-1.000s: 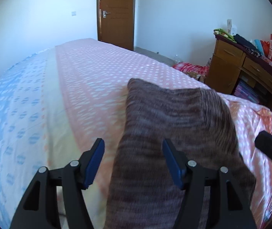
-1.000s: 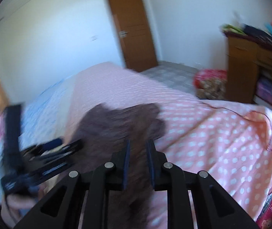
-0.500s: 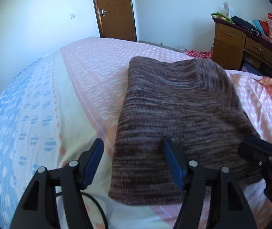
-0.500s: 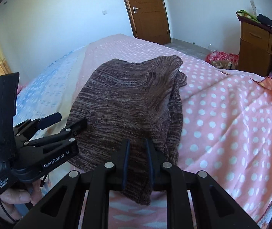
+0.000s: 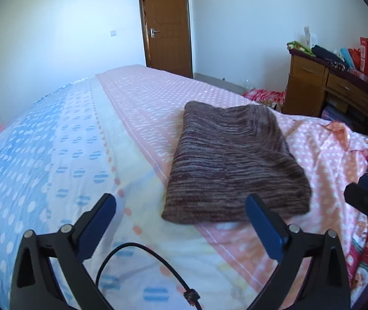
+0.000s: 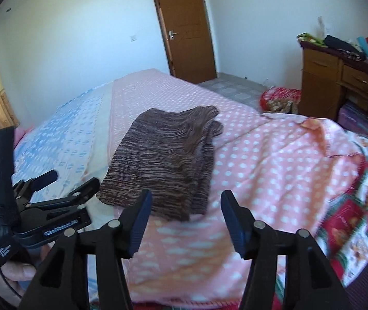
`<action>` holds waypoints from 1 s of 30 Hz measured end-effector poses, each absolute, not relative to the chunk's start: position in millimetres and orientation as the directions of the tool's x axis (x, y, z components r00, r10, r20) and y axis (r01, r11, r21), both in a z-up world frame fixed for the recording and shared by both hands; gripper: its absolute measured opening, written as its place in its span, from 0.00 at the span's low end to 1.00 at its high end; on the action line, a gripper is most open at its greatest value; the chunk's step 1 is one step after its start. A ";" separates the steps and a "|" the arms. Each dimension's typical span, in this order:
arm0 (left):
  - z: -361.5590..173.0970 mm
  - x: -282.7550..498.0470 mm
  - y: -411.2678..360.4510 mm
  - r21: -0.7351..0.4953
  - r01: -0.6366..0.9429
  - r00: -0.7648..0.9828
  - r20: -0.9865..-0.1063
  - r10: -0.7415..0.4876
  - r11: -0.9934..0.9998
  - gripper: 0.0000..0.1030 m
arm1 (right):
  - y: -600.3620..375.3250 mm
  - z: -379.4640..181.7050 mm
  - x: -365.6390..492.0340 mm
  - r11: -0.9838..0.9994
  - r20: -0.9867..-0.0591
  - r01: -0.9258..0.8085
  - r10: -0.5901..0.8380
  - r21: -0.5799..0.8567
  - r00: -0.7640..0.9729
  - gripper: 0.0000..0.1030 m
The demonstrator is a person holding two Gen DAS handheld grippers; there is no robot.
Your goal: Fold small clothes
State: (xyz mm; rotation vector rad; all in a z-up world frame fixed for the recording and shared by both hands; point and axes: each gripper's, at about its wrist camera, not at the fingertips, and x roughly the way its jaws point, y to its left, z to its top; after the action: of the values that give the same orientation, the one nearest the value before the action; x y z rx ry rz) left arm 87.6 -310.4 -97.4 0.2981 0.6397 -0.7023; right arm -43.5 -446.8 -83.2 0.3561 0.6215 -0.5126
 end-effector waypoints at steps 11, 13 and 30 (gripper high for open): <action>-54.0 46.2 -267.0 0.071 0.634 0.683 -0.518 -0.515 0.770 1.00 | -413.8 -39.5 -73.2 0.825 -0.490 0.542 -0.410 0.161 0.769 0.56; -46.7 44.1 -260.9 0.051 0.618 0.692 -0.509 -0.512 0.785 1.00 | -406.5 -31.7 -75.2 0.835 -0.459 0.530 -0.415 0.152 0.786 0.56; -22.6 21.0 -262.6 0.105 0.573 0.761 -0.438 -0.479 0.813 1.00 | -382.8 18.6 -111.1 0.836 -0.243 0.538 -0.502 0.110 0.830 0.68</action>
State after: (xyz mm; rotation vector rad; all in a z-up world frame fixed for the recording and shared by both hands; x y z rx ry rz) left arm 21.0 -262.6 -22.6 0.2394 0.4086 -0.5782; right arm -111.1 -382.8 18.6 0.1765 0.2081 -0.5548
